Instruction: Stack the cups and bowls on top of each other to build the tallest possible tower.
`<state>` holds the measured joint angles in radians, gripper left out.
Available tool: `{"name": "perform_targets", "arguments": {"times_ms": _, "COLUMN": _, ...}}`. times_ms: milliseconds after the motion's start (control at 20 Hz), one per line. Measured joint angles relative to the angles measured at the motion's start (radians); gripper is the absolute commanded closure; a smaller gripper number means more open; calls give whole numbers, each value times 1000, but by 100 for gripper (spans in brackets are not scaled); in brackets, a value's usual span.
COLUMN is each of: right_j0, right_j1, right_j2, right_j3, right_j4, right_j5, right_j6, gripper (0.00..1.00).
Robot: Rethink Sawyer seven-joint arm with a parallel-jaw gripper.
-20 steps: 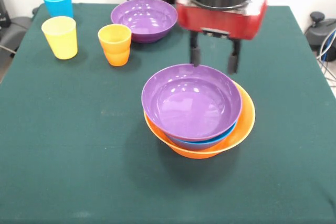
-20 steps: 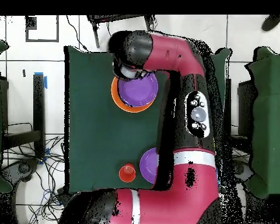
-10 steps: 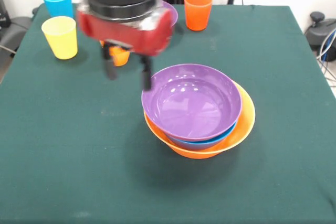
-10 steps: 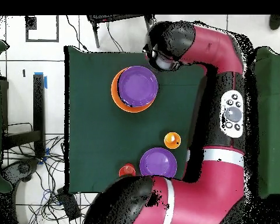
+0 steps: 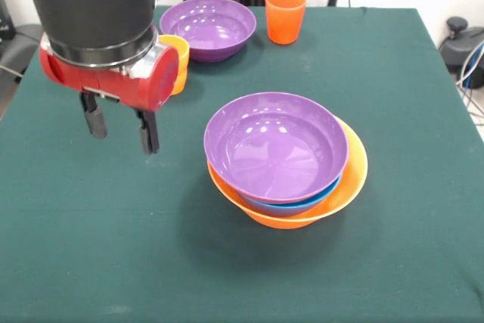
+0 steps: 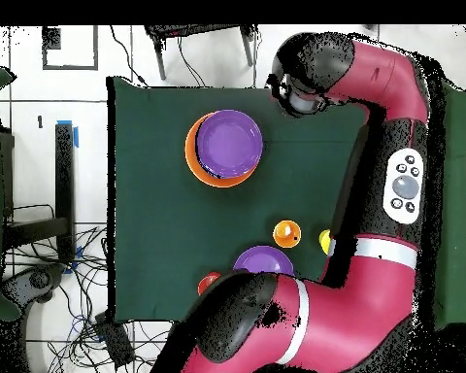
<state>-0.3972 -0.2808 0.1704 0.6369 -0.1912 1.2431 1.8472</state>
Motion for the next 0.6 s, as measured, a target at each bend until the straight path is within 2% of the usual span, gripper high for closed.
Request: {"name": "perform_targets", "arguments": {"times_ms": 600, "right_j0": -5, "right_j1": 30, "right_j2": 5, "right_j3": 4, "right_j4": -6, "right_j5": 0, "right_j6": -30, "gripper": 0}}
